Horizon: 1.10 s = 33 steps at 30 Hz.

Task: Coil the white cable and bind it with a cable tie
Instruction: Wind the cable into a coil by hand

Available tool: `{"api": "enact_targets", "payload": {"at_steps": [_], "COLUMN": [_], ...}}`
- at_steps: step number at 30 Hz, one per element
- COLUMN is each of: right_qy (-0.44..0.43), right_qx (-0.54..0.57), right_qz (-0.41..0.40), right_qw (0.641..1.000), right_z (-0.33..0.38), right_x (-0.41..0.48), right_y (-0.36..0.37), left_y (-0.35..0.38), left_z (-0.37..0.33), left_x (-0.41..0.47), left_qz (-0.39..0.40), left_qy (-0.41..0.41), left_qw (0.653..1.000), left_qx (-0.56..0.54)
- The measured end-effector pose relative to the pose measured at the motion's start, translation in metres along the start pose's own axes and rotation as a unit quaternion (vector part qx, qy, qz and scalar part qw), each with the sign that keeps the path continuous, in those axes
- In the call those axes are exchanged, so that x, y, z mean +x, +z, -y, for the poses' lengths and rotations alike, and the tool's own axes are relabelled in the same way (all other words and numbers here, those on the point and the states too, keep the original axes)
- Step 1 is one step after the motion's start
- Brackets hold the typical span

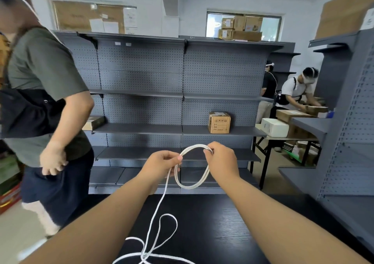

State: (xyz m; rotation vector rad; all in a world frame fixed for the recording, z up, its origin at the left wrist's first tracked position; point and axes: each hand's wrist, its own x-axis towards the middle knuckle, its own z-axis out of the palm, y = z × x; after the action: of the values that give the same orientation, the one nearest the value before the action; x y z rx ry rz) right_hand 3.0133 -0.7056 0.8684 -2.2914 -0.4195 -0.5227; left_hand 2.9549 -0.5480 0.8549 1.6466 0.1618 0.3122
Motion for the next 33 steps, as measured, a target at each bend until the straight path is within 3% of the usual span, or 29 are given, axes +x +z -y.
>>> {"api": "enact_targets", "payload": {"at_steps": [6, 11, 16, 20, 22, 27, 33], "right_qy": [0.003, -0.072, -0.181, -0.174, -0.157, -0.083, 0.0], "right_qx": [-0.011, -0.083, -0.189, -0.19, -0.175, -0.097, -0.022], "right_qz": [0.025, 0.066, 0.089, 0.069, 0.066, 0.048, 0.03], "right_qw": [1.0, 0.992, 0.961, 0.964, 0.97, 0.991, 0.999], "right_z": [-0.002, 0.003, 0.003, 0.005, 0.007, 0.005, 0.0], "right_x": [-0.002, -0.002, -0.003, -0.003, -0.004, -0.004, 0.001], "right_y": [-0.002, -0.01, -0.006, -0.006, -0.007, -0.009, -0.013], "left_y": [0.005, 0.009, 0.014, 0.018, 0.023, 0.028, 0.025], "left_z": [-0.011, -0.019, -0.029, -0.027, -0.02, -0.001, 0.011], "left_x": [0.001, -0.001, -0.006, -0.009, -0.011, -0.016, -0.018], "left_qz": [-0.085, -0.06, -0.041, -0.065, -0.094, -0.125, -0.127], "left_qy": [0.107, 0.151, 0.168, 0.188, 0.2, 0.13, 0.088], "left_qw": [0.977, 0.944, 0.903, 0.874, 0.879, 0.949, 0.974], "left_qx": [0.162, 0.287, 0.394, 0.444, 0.421, 0.258, 0.164]}}
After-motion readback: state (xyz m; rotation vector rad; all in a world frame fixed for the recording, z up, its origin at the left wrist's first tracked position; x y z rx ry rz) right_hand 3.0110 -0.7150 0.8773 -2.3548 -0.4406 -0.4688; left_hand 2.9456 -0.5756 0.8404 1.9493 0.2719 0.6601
